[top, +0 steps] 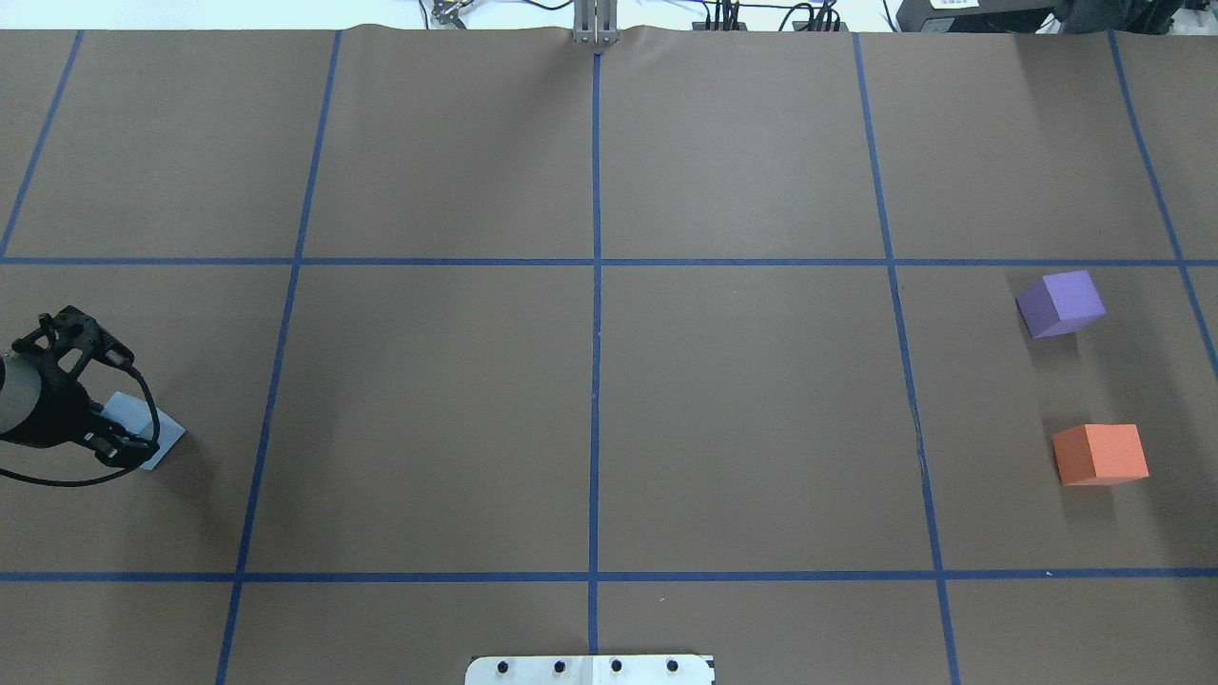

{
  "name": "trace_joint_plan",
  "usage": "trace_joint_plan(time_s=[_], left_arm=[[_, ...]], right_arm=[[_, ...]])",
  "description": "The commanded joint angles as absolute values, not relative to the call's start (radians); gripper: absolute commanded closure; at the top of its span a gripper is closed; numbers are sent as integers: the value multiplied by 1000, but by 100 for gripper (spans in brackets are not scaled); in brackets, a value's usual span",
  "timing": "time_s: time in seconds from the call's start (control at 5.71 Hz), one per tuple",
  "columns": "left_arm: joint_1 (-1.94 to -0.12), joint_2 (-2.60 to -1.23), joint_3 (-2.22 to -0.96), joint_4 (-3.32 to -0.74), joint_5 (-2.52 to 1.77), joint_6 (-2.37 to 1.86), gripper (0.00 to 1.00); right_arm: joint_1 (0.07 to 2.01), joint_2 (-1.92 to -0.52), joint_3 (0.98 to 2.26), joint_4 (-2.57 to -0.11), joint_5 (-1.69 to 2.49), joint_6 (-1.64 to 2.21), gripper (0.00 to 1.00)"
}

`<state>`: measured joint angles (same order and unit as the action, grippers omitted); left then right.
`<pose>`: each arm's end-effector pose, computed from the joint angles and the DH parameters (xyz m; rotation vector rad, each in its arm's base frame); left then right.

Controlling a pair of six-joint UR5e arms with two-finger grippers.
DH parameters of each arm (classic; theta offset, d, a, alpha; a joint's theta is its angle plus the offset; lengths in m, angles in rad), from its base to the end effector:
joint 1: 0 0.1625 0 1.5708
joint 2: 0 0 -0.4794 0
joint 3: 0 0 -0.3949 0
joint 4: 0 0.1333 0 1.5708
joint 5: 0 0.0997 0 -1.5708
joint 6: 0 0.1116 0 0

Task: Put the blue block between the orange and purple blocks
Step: 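Carry the light blue cube with the left gripper to the table center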

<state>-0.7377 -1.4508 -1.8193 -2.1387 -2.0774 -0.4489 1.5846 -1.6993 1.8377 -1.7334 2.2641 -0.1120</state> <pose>0.2970 -0.3769 0.5988 0.2585 0.8060 0.5376 0.0679 -0.4264 0.6717 0.0204 -0.6936 -0.0858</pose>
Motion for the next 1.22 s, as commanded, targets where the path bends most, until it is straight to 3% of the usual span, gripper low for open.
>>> trace_joint_plan(time_s=[0.0,0.35,0.7,1.05], left_arm=[[-738,-1721,-1873,-1788,-2105,-520,100],[-691,-2113,-1756,-1526,-2099,-708,97],[-589,-2463,-1424,-1539,-2092,-997,96],[-548,-2523,-1268,-1697,-2016,-1127,77]], right_arm=[[1585,-1701,1838,-1733,2266,-112,0],[1585,-1703,1838,-1735,2266,-112,0],[1585,-1701,1836,-1733,2266,-110,0],[1585,-1701,1838,-1733,2266,-110,0]])
